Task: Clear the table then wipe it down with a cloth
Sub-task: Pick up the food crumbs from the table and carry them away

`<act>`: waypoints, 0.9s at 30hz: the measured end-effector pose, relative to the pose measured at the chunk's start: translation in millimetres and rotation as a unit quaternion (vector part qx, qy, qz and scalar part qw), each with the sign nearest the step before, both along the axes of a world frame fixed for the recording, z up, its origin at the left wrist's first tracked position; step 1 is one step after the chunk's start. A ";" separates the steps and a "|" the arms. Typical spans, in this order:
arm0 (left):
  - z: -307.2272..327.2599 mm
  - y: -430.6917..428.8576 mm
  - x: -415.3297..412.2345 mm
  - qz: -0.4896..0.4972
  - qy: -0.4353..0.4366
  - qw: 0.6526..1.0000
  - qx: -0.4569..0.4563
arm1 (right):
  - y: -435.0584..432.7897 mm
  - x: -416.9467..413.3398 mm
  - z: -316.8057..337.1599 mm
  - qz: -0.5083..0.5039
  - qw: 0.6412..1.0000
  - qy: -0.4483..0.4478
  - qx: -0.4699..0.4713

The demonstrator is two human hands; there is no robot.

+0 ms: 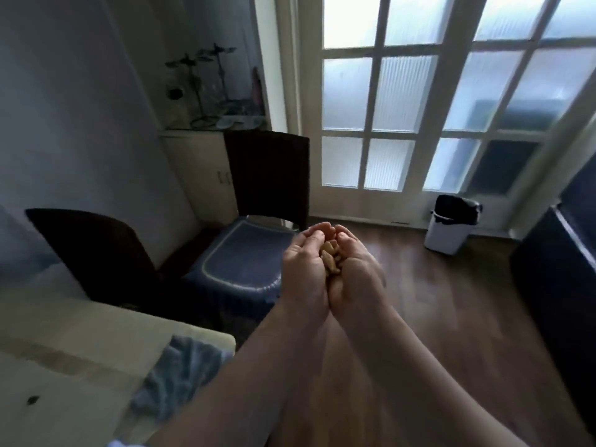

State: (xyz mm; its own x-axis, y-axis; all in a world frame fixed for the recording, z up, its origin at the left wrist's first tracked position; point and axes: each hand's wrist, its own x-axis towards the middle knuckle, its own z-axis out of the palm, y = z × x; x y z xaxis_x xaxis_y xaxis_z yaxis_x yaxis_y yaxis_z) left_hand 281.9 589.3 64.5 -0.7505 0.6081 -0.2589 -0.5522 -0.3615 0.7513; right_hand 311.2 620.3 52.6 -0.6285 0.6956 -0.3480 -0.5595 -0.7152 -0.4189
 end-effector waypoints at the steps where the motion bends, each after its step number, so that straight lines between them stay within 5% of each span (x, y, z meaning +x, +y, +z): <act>1: -0.9 25.7 4.0 -0.020 -0.010 1.000 -0.004 | 25.0 5.2 -2.6 -0.024 1.000 0.008 -0.007; 17: -15.1 404.3 -1.8 -0.256 -0.044 0.964 -0.057 | 393.3 9.9 -20.1 -0.271 0.961 -0.002 -0.056; 27: -81.6 652.1 16.1 -0.237 -0.042 0.963 -0.122 | 639.6 29.4 -82.7 -0.219 0.970 -0.065 -0.089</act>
